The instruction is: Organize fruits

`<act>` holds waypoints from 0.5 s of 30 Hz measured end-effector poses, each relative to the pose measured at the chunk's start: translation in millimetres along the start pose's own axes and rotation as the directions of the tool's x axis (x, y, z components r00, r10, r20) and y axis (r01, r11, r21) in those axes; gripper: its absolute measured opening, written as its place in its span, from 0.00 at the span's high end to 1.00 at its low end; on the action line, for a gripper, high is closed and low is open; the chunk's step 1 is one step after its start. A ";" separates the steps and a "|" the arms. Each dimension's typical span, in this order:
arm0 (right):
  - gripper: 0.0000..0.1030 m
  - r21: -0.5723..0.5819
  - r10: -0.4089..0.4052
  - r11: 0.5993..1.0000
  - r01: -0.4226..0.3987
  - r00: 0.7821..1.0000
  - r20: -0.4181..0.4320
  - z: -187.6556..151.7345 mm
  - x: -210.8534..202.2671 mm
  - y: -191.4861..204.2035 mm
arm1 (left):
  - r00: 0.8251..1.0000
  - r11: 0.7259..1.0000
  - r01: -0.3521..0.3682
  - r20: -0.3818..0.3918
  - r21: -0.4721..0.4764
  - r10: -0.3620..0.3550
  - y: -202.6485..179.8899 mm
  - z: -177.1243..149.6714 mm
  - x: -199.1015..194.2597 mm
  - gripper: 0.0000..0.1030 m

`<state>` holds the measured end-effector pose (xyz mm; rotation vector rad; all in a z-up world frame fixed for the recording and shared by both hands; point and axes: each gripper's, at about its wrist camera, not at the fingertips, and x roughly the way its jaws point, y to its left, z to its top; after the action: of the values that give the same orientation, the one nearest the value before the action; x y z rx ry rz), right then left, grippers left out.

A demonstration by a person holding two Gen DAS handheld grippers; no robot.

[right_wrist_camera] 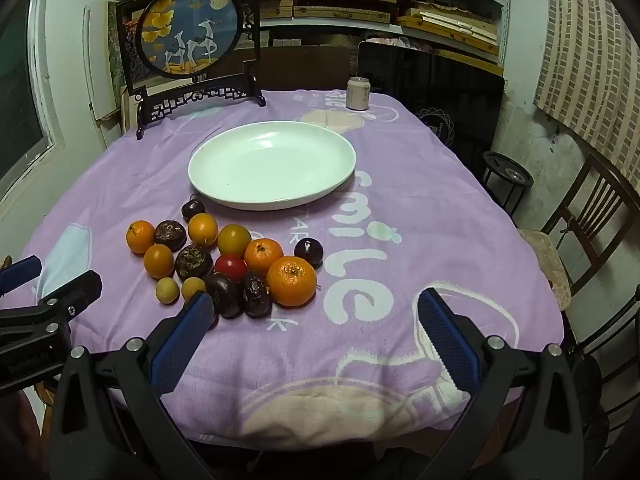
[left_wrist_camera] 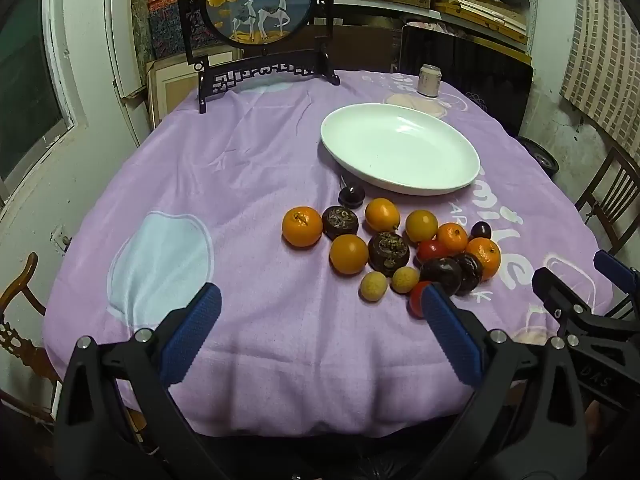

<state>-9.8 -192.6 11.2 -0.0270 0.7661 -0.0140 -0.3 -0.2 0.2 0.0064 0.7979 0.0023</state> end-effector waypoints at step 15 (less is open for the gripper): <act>0.01 0.008 0.009 1.000 -0.009 1.000 0.004 0.0 0.1 -1.6 | 1.000 1.000 0.000 -0.006 0.003 0.000 1.8 1.9 -4.1 0.02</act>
<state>-9.7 -194.1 11.2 -0.0165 0.7617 -0.0087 -1.7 1.6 4.5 0.0088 0.8036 0.0015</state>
